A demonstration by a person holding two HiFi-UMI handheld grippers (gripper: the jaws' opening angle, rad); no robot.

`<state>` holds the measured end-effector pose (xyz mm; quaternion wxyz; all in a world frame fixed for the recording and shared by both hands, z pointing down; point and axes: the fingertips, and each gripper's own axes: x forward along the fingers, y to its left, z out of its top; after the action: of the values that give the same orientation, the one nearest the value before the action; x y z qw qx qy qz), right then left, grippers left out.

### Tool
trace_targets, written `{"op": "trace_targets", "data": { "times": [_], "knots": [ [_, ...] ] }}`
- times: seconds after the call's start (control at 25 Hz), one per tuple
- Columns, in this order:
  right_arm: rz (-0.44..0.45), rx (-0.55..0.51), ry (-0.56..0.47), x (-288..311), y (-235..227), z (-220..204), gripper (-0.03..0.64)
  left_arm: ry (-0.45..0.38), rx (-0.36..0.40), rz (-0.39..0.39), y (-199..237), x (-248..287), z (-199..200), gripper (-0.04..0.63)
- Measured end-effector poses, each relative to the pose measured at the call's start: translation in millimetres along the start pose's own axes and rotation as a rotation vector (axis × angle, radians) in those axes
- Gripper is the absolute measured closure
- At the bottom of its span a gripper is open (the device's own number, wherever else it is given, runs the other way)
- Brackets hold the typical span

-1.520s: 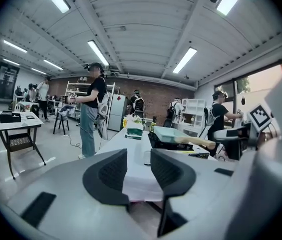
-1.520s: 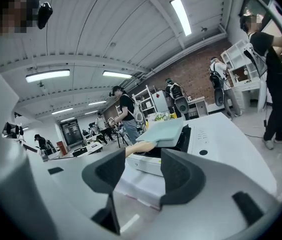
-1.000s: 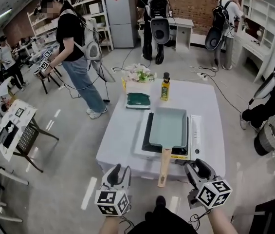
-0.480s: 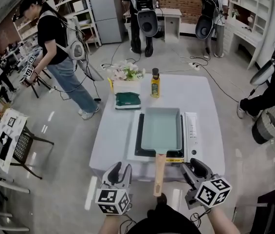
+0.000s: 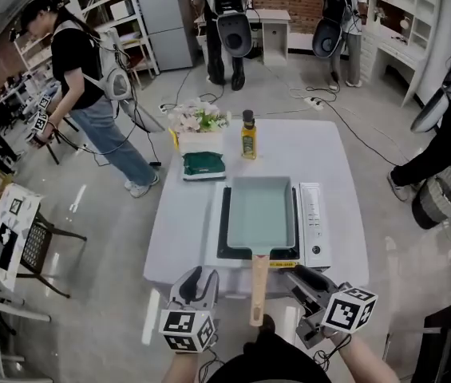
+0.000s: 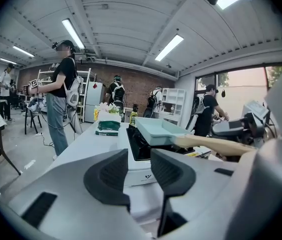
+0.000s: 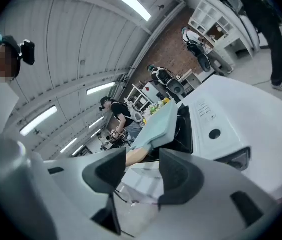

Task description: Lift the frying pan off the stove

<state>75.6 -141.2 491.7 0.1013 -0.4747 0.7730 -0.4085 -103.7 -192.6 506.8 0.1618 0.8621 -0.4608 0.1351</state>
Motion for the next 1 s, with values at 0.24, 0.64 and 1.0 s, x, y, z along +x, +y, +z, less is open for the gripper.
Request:
{"op": "trace_targets", "data": {
  "times": [0.24, 0.64, 1.0],
  "knots": [
    [0.146, 0.189, 0.047, 18.3, 19.8, -0.5, 0.4, 0.013, -0.017, 0.016, 5.4, 1.9, -3.3, 0.476],
    [0.239, 0.245, 0.177, 51.7, 33.3, -10.9, 0.371, 0.026, -0.035, 0.036, 15.4, 1.9, -8.8, 0.476],
    [0.268, 0.314, 0.237, 71.3, 28.0, -12.2, 0.367, 0.043, -0.062, 0.065, 23.8, -3.3, -16.0, 0.476]
  ]
}}
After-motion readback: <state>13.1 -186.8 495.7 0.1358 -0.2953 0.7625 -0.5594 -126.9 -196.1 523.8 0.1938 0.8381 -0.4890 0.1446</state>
